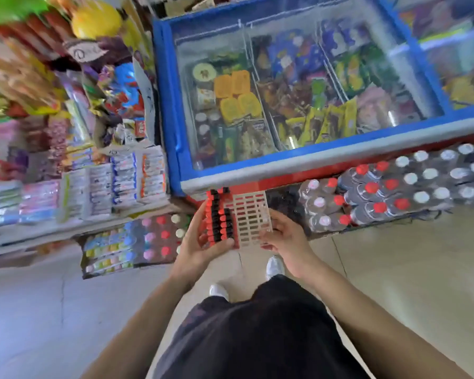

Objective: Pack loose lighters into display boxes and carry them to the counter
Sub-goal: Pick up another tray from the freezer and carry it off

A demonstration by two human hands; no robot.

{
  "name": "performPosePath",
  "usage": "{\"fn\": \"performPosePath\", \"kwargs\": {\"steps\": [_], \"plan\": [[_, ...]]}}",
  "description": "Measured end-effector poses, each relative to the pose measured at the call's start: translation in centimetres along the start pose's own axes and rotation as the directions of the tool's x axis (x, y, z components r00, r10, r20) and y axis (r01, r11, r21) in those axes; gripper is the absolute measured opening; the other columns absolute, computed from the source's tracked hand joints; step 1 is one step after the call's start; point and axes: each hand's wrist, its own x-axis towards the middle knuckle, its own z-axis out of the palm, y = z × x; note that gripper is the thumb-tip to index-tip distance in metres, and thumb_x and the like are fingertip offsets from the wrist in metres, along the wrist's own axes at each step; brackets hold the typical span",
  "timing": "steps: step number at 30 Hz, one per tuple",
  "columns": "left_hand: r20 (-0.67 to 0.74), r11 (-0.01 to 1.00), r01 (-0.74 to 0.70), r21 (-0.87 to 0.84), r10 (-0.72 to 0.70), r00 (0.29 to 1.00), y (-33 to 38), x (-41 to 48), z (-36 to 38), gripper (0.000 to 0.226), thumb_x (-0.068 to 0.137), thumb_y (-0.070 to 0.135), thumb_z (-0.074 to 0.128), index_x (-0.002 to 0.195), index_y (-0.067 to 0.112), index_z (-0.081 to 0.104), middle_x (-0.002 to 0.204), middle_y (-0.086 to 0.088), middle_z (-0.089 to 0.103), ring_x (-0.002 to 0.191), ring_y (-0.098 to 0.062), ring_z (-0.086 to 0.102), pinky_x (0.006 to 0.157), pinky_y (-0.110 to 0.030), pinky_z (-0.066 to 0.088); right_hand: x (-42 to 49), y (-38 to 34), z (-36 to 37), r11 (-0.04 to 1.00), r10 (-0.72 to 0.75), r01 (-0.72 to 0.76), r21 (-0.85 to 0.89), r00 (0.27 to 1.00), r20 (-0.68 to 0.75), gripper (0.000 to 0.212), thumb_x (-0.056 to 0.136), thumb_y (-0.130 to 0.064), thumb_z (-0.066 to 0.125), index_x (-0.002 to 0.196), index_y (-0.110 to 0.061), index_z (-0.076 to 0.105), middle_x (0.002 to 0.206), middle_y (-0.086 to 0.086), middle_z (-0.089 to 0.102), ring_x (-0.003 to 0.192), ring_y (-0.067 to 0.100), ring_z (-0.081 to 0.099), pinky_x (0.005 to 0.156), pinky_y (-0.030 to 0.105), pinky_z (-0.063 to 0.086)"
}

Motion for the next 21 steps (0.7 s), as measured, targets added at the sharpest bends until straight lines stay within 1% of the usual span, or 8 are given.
{"fn": "performPosePath", "kwargs": {"steps": [2, 5, 8, 10, 13, 15, 17, 21], "plan": [[-0.07, 0.999, -0.009, -0.034, 0.006, 0.998, -1.0, -2.4, -2.2, 0.093, 0.063, 0.037, 0.088, 0.142, 0.052, 0.041, 0.13, 0.017, 0.066, 0.12, -0.009, 0.064, 0.093, -0.031, 0.056, -0.6, 0.5, 2.5, 0.998, -0.016, 0.019, -0.063, 0.999, 0.048, 0.047, 0.09, 0.0, 0.069, 0.132, -0.021, 0.061, 0.106, 0.005, 0.075, 0.09, 0.017, 0.073, 0.068, 0.023, 0.056], [-0.131, 0.997, -0.031, -0.076, 0.02, 0.991, -2.7, -5.4, -5.7, 0.099, 0.061, 0.038, 0.09, 0.146, 0.049, 0.04, 0.135, 0.005, 0.065, 0.12, -0.015, 0.064, 0.096, -0.037, 0.056, -0.7, 1.6, 6.6, 0.983, -0.029, 0.044, -0.18, 0.996, 0.087, 0.055, 0.087, -0.001, 0.073, 0.136, -0.02, 0.057, 0.095, 0.003, 0.074, 0.089, 0.019, 0.072, 0.067, 0.031, 0.06], [-0.22, 0.988, -0.066, -0.14, 0.034, 0.975, -5.3, -9.7, -10.6, 0.1, 0.061, 0.036, 0.09, 0.148, 0.044, 0.04, 0.13, 0.002, 0.068, 0.118, -0.02, 0.066, 0.097, -0.038, 0.056, -1.1, 4.1, 12.1, 0.94, -0.035, 0.086, -0.33, 0.987, 0.156, 0.061, 0.085, -0.003, 0.077, 0.139, -0.022, 0.055, 0.099, 0.014, 0.074, 0.091, 0.023, 0.071, 0.073, 0.039, 0.062], [-0.277, 0.985, -0.065, -0.158, 0.019, 0.961, -7.8, -13.3, -14.1, 0.103, 0.062, 0.039, 0.092, 0.15, 0.042, 0.038, 0.134, 0.002, 0.066, 0.121, -0.021, 0.064, 0.101, -0.045, 0.053, -2.0, 6.3, 16.5, 0.911, -0.005, 0.095, -0.4, 0.976, 0.22, 0.062, 0.085, 0.002, 0.075, 0.14, -0.017, 0.054, 0.101, 0.019, 0.073, 0.088, 0.022, 0.069, 0.07, 0.034, 0.061], [-0.376, 0.981, -0.07, -0.178, -0.002, 0.927, -11.0, -18.1, -19.7, 0.109, 0.06, 0.049, 0.094, 0.152, 0.042, 0.036, 0.14, 0.004, 0.062, 0.124, -0.017, 0.063, 0.103, -0.048, 0.052, -3.1, 9.4, 23.4, 0.878, 0.02, 0.123, -0.462, 0.956, 0.292, 0.059, 0.083, 0.001, 0.076, 0.134, -0.022, 0.056, 0.097, 0.005, 0.075, 0.087, 0.014, 0.069, 0.075, 0.033, 0.06], [-0.437, 0.977, -0.09, -0.195, -0.004, 0.9, -12.8, -21.1, -23.1, 0.105, 0.064, 0.04, 0.093, 0.152, 0.042, 0.036, 0.144, 0.004, 0.058, 0.126, -0.016, 0.061, 0.105, -0.05, 0.05, -4.0, 11.3, 28.0, 0.876, 0.041, 0.129, -0.465, 0.94, 0.338, 0.061, 0.079, -0.009, 0.079, 0.135, -0.021, 0.056, 0.097, 0.003, 0.076, 0.084, 0.013, 0.069, 0.076, 0.035, 0.058], [-0.507, 0.97, -0.11, -0.215, -0.014, 0.862, -14.3, -24.3, -26.1, 0.102, 0.066, 0.034, 0.09, 0.152, 0.04, 0.037, 0.145, 0.003, 0.058, 0.127, -0.016, 0.061, 0.106, -0.05, 0.05, -5.2, 12.9, 32.5, 0.873, 0.075, 0.144, -0.467, 0.905, 0.418, 0.061, 0.077, -0.016, 0.076, 0.135, -0.018, 0.056, 0.093, -0.002, 0.077, 0.082, 0.008, 0.069, 0.07, 0.026, 0.056], [-0.639, 0.955, -0.166, -0.247, -0.032, 0.768, -16.4, -29.5, -30.5, 0.096, 0.067, 0.033, 0.089, 0.149, 0.044, 0.041, 0.14, 0.003, 0.061, 0.123, -0.016, 0.063, 0.103, -0.047, 0.053, -6.3, 15.1, 39.8, 0.836, 0.158, 0.161, -0.525, 0.846, 0.51, 0.058, 0.088, 0.003, 0.07, 0.137, -0.02, 0.051, 0.1, 0.0, 0.073, 0.081, 0.0, 0.069, 0.067, 0.018, 0.055]]}}
